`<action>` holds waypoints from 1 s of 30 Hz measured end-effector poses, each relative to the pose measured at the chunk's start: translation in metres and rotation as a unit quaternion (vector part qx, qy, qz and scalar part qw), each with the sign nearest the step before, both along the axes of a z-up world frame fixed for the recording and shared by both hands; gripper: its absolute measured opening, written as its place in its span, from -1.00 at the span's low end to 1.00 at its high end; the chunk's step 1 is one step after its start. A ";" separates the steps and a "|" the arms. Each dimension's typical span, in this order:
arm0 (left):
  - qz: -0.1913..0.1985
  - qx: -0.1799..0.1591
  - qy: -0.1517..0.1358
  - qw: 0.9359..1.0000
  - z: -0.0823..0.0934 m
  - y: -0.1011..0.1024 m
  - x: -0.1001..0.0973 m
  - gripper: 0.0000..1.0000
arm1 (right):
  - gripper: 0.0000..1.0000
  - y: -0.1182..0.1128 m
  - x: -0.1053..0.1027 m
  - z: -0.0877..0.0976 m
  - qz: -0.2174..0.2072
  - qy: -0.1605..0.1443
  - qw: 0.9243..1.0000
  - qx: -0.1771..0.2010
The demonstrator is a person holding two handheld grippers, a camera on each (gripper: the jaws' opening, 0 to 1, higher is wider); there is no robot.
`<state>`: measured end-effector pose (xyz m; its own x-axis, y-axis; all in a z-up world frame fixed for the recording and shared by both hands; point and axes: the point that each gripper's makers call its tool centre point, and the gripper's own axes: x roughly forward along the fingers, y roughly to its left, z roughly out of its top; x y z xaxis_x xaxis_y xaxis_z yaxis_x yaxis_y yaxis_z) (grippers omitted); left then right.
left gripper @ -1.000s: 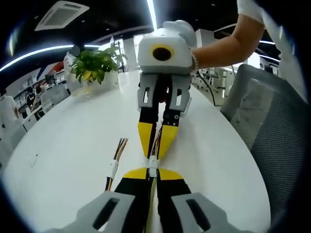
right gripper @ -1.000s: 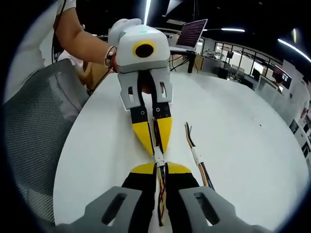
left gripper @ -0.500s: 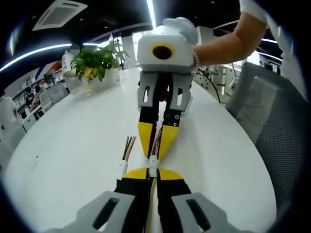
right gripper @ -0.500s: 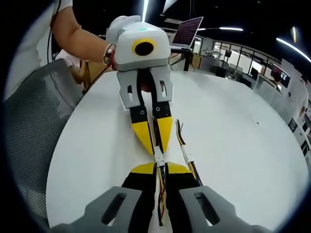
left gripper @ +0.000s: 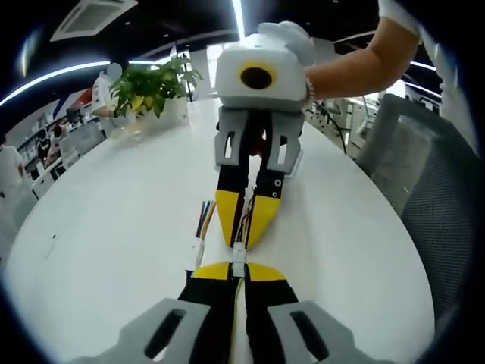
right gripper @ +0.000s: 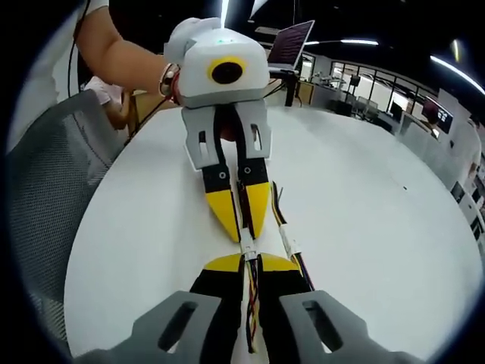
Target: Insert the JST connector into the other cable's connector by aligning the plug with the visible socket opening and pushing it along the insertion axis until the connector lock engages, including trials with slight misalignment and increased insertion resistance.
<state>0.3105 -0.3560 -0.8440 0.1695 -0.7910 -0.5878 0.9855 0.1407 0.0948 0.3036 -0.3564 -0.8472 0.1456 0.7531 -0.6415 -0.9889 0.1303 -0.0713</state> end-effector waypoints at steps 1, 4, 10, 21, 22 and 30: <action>0.000 0.000 0.000 1.000 0.000 0.000 0.000 -1.00 | -0.94 0.000 0.000 0.000 0.000 -0.001 1.000 0.000; 0.000 0.001 0.005 1.000 -0.002 -0.001 0.001 -1.00 | -0.94 -0.001 0.001 -0.002 0.000 -0.001 1.000 -0.003; 0.004 -0.006 0.011 1.000 -0.002 -0.002 0.002 -1.00 | -0.94 -0.002 0.002 -0.002 -0.004 0.001 1.000 -0.002; 0.005 -0.013 0.019 1.000 -0.003 -0.001 0.001 -0.98 | -0.93 -0.002 0.002 -0.004 -0.006 -0.001 1.000 0.002; 0.007 -0.014 0.020 1.000 -0.003 -0.001 0.002 -0.97 | -0.93 -0.002 0.001 -0.004 -0.003 -0.004 1.000 0.001; 0.008 -0.016 0.024 1.000 -0.003 0.000 0.000 -0.98 | -0.91 -0.002 0.000 -0.004 0.004 -0.010 1.000 0.001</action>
